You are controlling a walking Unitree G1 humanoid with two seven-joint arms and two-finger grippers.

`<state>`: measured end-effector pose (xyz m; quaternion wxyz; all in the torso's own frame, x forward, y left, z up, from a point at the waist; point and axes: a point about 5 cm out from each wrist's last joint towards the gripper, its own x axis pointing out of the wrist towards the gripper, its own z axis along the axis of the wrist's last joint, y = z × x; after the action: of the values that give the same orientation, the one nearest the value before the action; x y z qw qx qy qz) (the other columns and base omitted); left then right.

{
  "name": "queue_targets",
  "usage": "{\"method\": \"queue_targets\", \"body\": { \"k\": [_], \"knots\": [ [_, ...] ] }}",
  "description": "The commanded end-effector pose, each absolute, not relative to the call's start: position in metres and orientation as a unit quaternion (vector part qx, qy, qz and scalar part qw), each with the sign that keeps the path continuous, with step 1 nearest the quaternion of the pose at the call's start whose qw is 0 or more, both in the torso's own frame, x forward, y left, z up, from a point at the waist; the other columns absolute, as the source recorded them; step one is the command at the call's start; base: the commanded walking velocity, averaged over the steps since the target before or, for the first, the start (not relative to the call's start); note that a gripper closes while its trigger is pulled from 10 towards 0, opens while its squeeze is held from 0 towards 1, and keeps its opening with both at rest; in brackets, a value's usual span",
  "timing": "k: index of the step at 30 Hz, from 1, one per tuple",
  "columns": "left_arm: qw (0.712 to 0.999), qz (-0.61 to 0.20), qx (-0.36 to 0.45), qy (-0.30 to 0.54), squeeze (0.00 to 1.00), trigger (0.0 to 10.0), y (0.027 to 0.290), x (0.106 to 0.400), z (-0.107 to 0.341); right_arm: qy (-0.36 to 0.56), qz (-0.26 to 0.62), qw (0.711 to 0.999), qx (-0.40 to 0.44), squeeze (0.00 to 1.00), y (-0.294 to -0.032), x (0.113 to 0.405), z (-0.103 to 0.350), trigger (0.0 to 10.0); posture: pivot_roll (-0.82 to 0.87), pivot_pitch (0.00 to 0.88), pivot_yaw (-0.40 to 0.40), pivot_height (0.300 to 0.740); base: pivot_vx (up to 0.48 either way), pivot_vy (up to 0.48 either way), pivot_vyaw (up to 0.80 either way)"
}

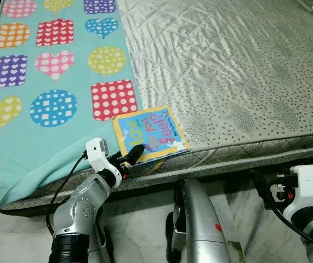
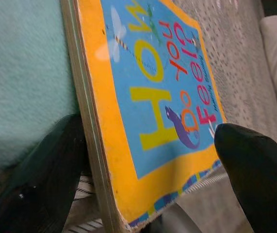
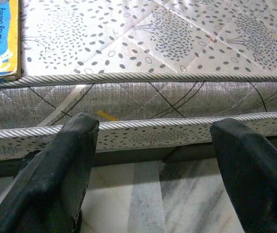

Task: Clean up the room

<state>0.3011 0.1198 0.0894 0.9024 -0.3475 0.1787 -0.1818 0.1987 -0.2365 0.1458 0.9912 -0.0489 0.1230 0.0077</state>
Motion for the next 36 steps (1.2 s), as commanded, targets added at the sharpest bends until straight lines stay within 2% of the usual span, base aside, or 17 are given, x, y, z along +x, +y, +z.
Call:
{"method": "queue_targets", "body": {
  "k": [1,5,6,7,8,9,12,15,20,28,36],
  "knots": [
    [0.88,-0.193,-0.373,0.224,0.0,10.0,0.111,0.294,0.073,0.14,-0.004,0.989,-0.054,0.0,-0.242,0.195,0.141,10.0,-0.25,0.294,-0.058,0.53,0.0,0.0,0.0],
    [0.871,-0.209,-0.384,0.223,0.0,10.0,0.111,0.294,0.07,0.137,-0.005,0.989,-0.052,0.0,-0.241,0.197,0.141,10.0,-0.26,0.288,-0.057,0.53,0.0,0.0,0.0],
    [0.868,-0.214,-0.392,0.219,0.0,4.7,0.111,0.295,0.07,0.136,-0.005,0.989,-0.051,0.0,-0.241,0.197,0.142,10.0,-0.26,0.288,-0.056,0.53,0.0,0.0,0.0],
    [0.866,-0.216,-0.395,0.216,0.0,4.7,0.112,0.295,0.071,0.135,-0.004,0.99,-0.05,0.0,-0.241,0.197,0.142,10.0,-0.26,0.288,-0.056,0.53,0.0,0.0,0.0],
    [0.865,-0.222,-0.401,0.207,0.0,0.7,0.112,0.297,0.072,0.132,0.0,0.99,-0.046,0.0,-0.24,0.197,0.143,10.0,-0.26,0.283,-0.055,0.53,0.0,0.0,0.0],
    [0.861,-0.227,-0.406,0.204,0.0,0.0,0.112,0.298,0.073,0.129,0.013,0.991,-0.039,0.0,-0.239,0.198,0.144,10.0,-0.26,0.282,-0.055,0.53,0.0,0.0,0.0],
    [0.859,-0.237,-0.41,0.196,0.0,0.0,0.112,0.299,0.074,0.119,0.058,0.991,-0.009,0.0,-0.232,0.198,0.148,10.0,-0.26,0.282,-0.054,0.53,0.0,0.0,0.0],
    [0.857,-0.235,-0.419,0.185,0.0,0.0,0.113,0.3,0.073,0.134,0.164,0.975,0.062,0.0,-0.212,0.191,0.15,10.0,-0.27,0.28,-0.053,0.53,0.0,0.0,0.0],
    [0.861,-0.227,-0.421,0.176,0.0,0.0,0.116,0.302,0.072,0.152,0.226,0.959,0.081,0.0,-0.201,0.181,0.149,10.0,-0.27,0.279,-0.052,0.53,0.0,0.0,0.0],
    [0.859,-0.217,-0.436,0.155,0.0,0.0,0.122,0.306,0.072,0.155,0.217,0.961,0.075,0.0,-0.201,0.183,0.147,10.0,-0.26,0.274,-0.05,0.53,0.0,0.0,0.0],
    [0.843,-0.228,-0.468,0.135,0.0,0.0,0.122,0.308,0.075,0.148,0.194,0.968,0.057,0.0,-0.207,0.188,0.146,10.0,-0.26,0.268,-0.048,0.53,0.0,0.0,0.0]
  ]
}}
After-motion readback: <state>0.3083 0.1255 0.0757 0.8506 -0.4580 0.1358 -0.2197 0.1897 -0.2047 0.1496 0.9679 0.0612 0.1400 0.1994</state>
